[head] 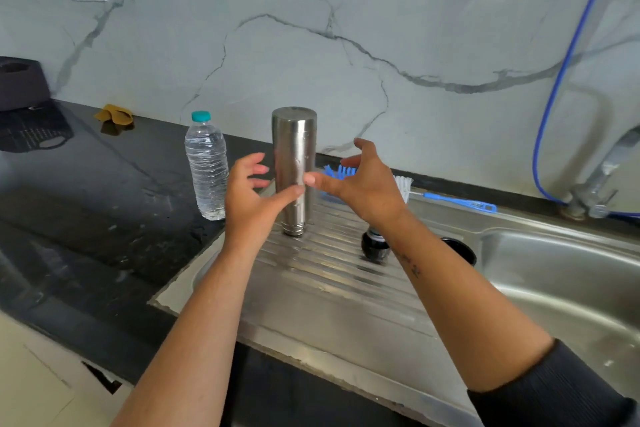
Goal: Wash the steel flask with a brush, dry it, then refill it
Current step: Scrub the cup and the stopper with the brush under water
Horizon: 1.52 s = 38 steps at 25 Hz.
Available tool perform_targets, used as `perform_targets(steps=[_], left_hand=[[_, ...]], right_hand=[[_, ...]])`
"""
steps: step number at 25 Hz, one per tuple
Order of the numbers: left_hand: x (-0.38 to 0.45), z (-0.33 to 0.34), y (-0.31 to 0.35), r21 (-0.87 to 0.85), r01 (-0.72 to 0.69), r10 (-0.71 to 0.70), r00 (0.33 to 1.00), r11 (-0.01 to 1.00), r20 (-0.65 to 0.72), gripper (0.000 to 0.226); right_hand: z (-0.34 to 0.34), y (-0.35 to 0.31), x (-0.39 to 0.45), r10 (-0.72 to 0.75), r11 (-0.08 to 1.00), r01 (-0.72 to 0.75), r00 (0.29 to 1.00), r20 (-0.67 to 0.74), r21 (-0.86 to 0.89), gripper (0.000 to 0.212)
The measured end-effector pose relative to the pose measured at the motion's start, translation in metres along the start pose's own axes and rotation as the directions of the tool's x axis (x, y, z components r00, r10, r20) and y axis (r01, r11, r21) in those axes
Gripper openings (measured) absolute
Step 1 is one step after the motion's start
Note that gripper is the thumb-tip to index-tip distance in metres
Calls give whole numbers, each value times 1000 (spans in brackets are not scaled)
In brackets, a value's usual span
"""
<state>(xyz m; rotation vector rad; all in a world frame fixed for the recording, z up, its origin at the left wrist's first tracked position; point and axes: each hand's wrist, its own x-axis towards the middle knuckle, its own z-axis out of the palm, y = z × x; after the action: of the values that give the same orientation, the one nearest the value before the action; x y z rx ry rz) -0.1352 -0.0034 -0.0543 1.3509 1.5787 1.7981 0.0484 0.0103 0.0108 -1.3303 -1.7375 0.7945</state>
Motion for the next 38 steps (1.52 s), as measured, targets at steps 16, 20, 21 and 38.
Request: perform_targets(steps=[16,20,21,38], left_hand=[[-100,150,82,-153,112,-65,957,982,284,36],[-111,194,90,-166,265,-204,928,950,313,27],[-115,203,92,-180,300,-237,923,937,303,24],[-158,246,92,-264,804,-498,550,533,671,26]], right_hand=[[-109,146,-94,164,888,-221,971,-173,-404,92],[-111,152,-98,193,935,-244,959,-207,-258,87],[-118,153,-98,205,945,-253,952,-227,-208,88],[-215,169,-113,150,988,-153,960,-234,6,72]])
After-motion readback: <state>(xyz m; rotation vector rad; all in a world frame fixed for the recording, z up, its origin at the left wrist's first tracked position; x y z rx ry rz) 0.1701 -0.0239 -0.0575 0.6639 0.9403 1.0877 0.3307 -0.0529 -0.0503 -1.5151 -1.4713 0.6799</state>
